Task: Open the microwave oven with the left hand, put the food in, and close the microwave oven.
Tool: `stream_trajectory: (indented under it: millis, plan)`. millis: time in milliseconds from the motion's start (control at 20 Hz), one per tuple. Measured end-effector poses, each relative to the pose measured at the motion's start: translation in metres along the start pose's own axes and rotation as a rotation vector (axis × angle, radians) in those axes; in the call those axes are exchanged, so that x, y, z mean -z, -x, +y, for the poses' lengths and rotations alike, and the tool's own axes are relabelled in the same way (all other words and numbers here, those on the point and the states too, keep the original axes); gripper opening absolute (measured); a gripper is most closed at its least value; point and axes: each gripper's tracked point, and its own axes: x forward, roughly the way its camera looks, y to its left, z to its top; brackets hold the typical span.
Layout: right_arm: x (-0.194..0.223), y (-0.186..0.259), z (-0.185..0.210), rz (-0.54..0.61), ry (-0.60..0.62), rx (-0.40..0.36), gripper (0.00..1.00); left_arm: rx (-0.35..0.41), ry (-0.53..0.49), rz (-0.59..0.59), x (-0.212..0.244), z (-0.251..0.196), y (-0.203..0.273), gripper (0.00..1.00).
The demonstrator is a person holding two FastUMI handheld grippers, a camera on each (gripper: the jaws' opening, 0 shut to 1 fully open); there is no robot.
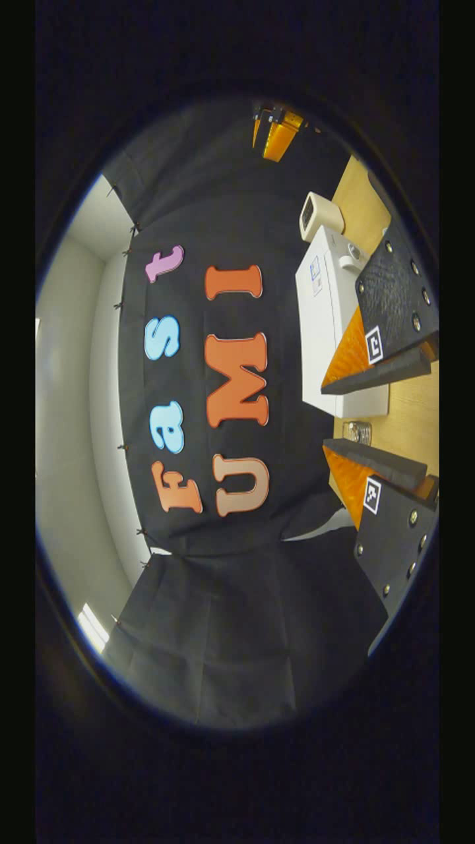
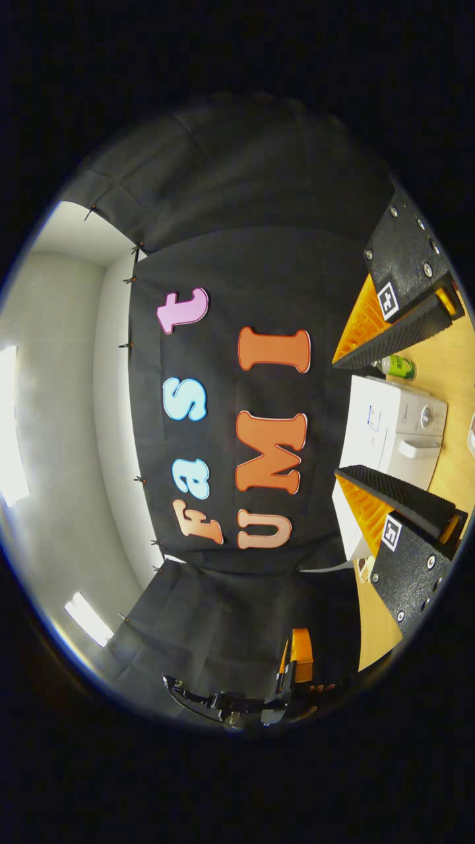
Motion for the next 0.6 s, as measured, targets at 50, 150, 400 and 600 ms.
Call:
stream_trajectory:
  millis: [50, 150, 400, 600]
  plan:
    - [-0.001, -0.001, 0.007, 0.008, -0.010, -0.016, 0.92, -0.004, -0.004, -0.025, -0.011, 0.003, 0.004, 0.51]
    - [-0.008, -0.003, 0.009, 0.011, -0.014, -0.017, 0.91, -0.008, -0.005, -0.059, -0.027, 0.008, 0.010, 0.70]
    - [-0.026, -0.007, 0.010, 0.012, 0.005, 0.005, 0.92, -0.017, 0.007, -0.093, -0.049, 0.014, 0.023, 0.84]
    - [-0.038, -0.013, 0.021, -0.002, 0.028, -0.008, 0.91, -0.014, 0.028, -0.095, -0.055, 0.013, 0.020, 0.87]
